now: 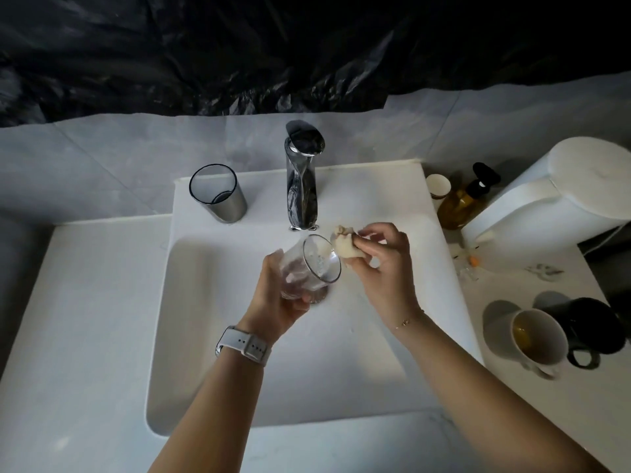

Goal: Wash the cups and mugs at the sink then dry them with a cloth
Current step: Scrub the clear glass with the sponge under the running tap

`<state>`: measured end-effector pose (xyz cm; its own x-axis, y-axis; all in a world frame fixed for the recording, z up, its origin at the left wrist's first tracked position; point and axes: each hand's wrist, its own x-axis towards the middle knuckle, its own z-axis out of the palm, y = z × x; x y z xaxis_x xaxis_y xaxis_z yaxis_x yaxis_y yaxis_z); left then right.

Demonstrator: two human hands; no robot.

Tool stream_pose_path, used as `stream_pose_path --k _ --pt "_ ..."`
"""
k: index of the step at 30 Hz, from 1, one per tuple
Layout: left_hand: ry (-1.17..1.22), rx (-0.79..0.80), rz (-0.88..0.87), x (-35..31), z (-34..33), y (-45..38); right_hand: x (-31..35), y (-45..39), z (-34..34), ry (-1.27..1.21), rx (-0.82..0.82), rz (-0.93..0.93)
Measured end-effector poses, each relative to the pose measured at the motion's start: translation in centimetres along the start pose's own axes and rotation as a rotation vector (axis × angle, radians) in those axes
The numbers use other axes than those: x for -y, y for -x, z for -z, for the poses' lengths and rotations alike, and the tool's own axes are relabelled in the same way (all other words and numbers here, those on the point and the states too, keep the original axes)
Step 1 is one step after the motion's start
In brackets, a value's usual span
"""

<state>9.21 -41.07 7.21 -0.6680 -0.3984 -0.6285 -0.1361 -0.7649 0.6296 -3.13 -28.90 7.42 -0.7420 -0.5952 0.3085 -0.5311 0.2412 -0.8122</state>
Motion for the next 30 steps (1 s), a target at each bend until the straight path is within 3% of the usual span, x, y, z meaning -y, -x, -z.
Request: stream_pose_path --k 2,6,10,13,15,19,22,28,30 --pt "0.0 -0.06 0.013 0.5 0.5 0.0 0.0 -0.4 0.3 0.14 0.021 0.009" --pt "0.022 -0.135 0.08 1.3 0.5 0.2 1.2 -1.0 -0.1 0.119 0.009 -0.069" --pt "0.065 -0.127 0.104 1.6 0.4 0.0 1.1 -0.3 -1.6 -0.04 0.257 0.11" --pt "0.037 -0.115 0.08 1.3 0.8 0.0 0.8 -0.1 -0.7 -0.262 0.434 -0.135" --pt "-0.014 -0.118 0.077 1.0 1.0 -0.1 0.4 -0.3 -0.3 -0.345 0.462 -0.265" --pt "-0.107 -0.056 0.056 0.3 0.6 -0.1 0.0 -0.6 -0.8 -0.235 0.418 -0.262" --pt "-0.175 -0.006 0.012 -0.3 0.7 0.2 0.4 -1.5 -1.2 -0.307 0.477 -0.394" --pt "-0.459 -0.049 0.016 -2.3 1.8 -0.1 0.5 -2.5 -2.2 -0.331 0.861 -0.635" --pt "-0.482 -0.087 0.033 -2.9 1.8 -0.4 0.8 -2.5 -2.9 -0.371 0.809 -0.616"
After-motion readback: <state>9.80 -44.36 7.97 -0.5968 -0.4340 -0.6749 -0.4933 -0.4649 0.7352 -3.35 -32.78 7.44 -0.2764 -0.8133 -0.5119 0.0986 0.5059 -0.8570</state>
